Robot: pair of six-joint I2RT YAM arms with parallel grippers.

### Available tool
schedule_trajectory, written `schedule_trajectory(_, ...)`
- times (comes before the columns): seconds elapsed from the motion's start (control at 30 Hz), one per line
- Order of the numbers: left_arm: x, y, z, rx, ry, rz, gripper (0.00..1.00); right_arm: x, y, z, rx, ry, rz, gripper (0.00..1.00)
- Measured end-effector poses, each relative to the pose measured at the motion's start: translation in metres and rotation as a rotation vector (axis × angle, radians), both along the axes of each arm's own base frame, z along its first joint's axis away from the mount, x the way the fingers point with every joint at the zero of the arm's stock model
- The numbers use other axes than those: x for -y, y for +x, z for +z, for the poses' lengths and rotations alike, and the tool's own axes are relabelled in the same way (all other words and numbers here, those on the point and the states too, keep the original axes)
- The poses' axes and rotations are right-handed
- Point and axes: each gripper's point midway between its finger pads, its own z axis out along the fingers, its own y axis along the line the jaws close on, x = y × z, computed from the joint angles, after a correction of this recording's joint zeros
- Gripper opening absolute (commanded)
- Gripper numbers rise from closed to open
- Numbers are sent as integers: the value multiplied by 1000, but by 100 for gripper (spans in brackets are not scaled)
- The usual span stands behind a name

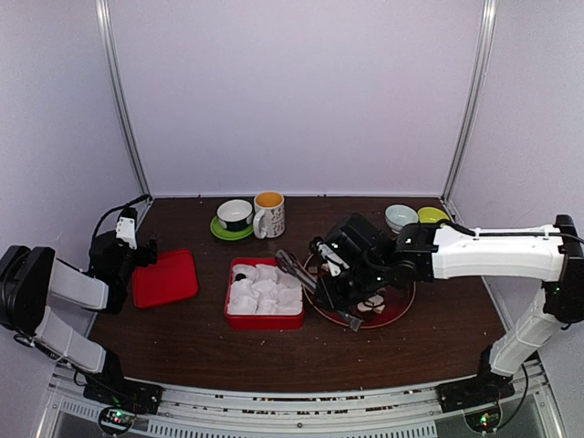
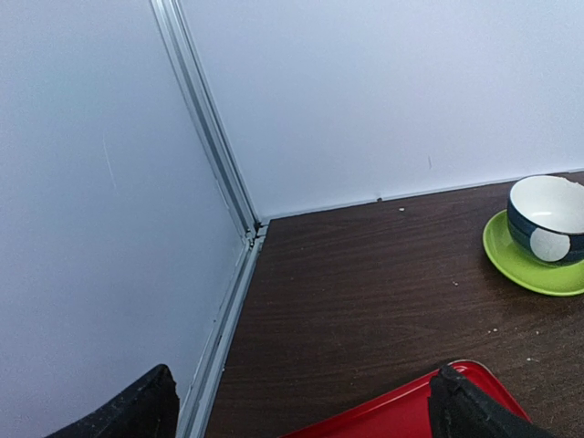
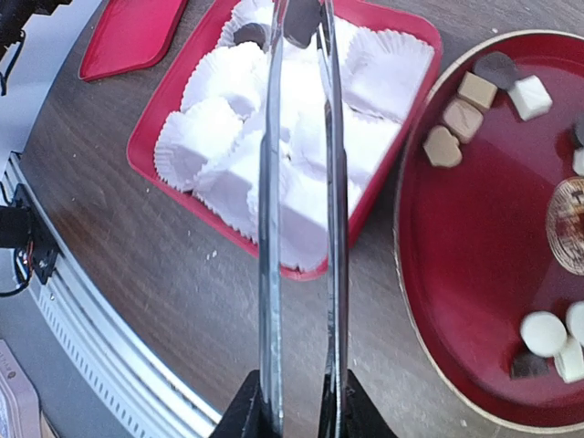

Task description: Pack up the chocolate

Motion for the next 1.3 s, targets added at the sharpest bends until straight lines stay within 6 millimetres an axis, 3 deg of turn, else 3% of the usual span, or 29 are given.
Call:
schedule_trajectory(0.27, 0, 0, 0, 0, 0, 0, 98, -44, 25, -29, 16, -26, 28, 23)
schedule_trajectory(0.43, 0, 0, 0, 0, 0, 0, 98, -57, 36, -44, 22, -51, 28, 22)
schedule_trajectory(0.73, 0, 0, 0, 0, 0, 0, 98, -57, 46, -64, 36, -117, -4, 25)
schedule_trajectory(1.3, 0, 0, 0, 0, 0, 0, 98, -53, 55, -59, 75, -142, -37, 31)
